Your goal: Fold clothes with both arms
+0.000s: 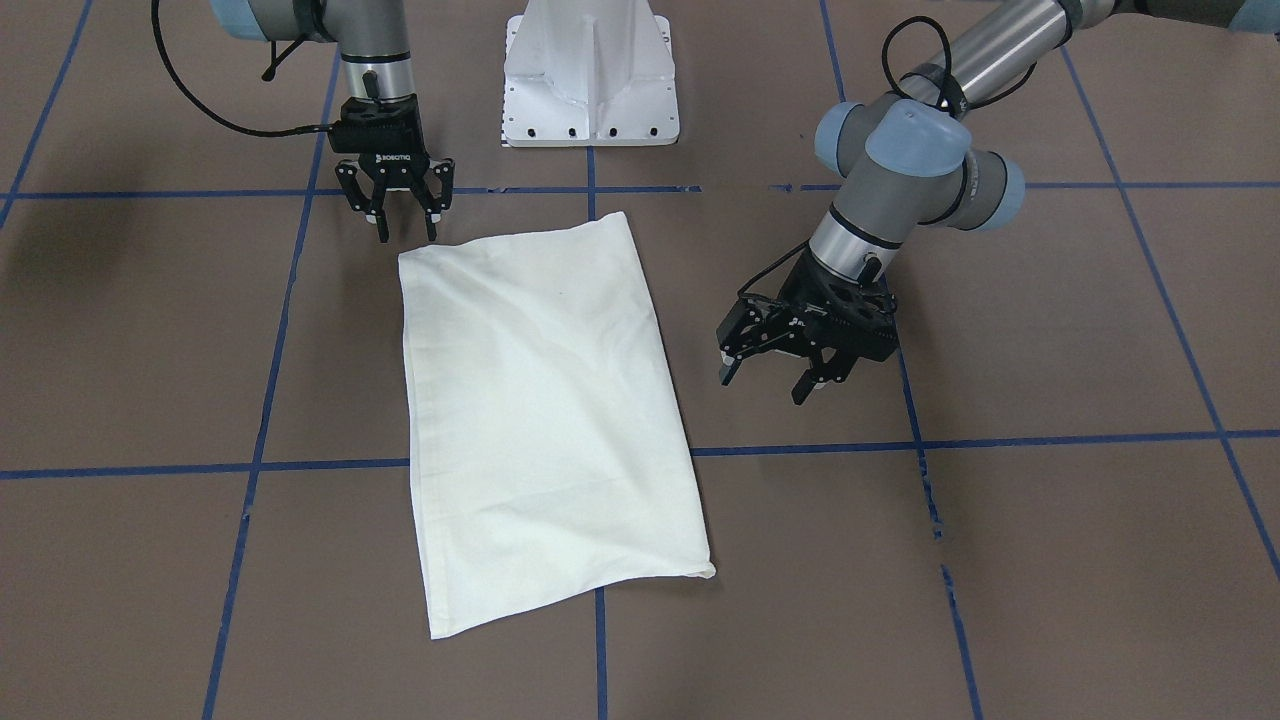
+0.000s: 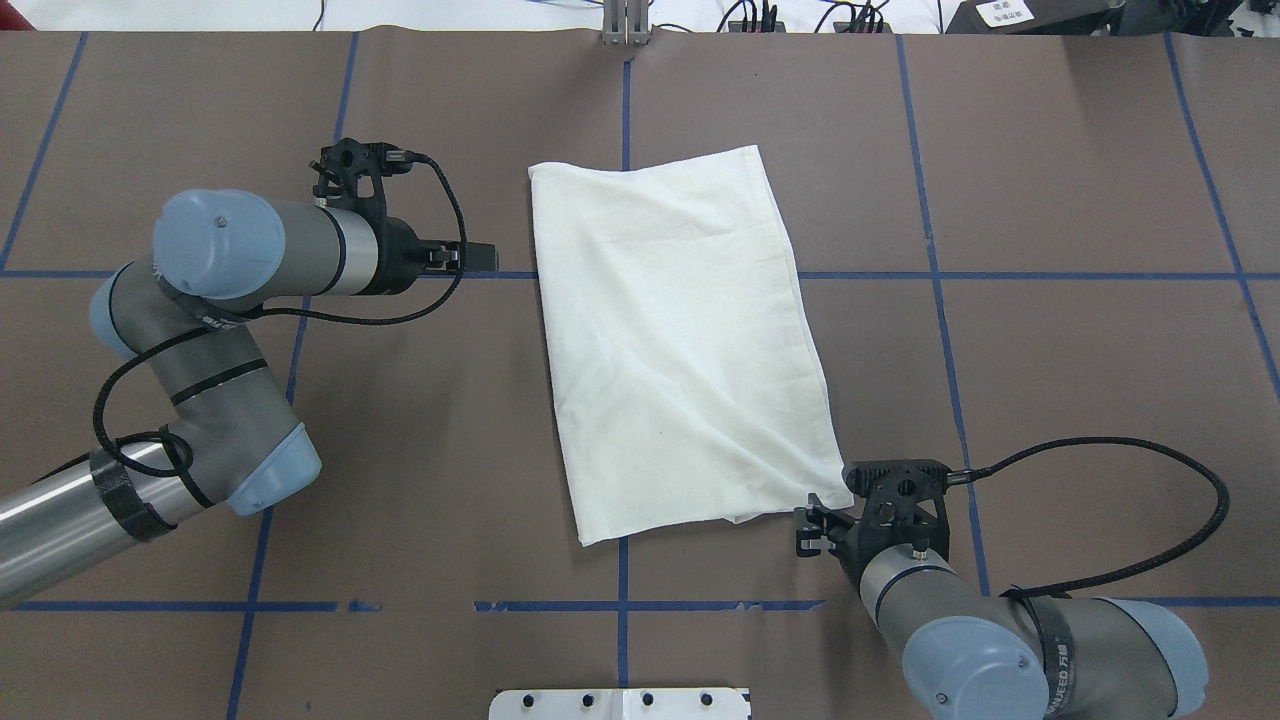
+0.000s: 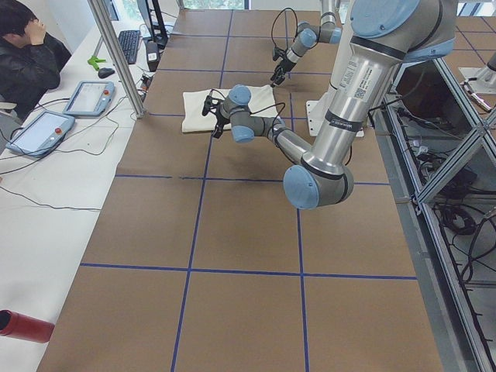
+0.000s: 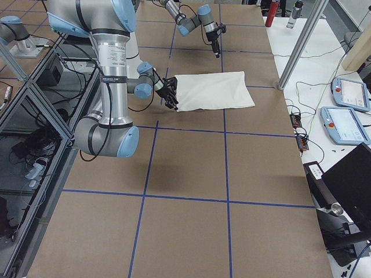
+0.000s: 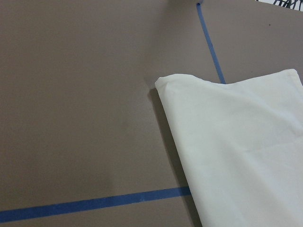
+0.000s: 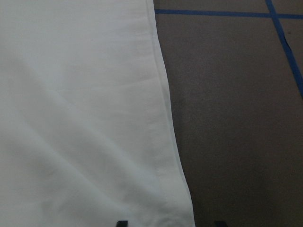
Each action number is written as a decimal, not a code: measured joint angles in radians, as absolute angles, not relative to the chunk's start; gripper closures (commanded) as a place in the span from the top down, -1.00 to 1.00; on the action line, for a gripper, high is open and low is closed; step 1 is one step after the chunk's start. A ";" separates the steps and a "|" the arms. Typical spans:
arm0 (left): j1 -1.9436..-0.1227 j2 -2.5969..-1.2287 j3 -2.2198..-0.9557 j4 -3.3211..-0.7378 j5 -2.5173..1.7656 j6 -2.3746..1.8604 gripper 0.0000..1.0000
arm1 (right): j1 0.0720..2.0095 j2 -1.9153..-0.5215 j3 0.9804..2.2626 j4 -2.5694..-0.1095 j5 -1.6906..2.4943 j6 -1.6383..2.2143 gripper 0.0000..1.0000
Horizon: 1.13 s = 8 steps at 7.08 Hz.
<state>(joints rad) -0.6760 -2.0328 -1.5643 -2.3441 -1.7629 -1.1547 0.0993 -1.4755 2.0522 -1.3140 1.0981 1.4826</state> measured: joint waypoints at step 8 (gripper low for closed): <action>-0.250 -1.949 -1.756 -2.310 -1.442 -1.865 0.36 | 0.440 -1.561 2.046 -0.809 1.508 1.647 1.00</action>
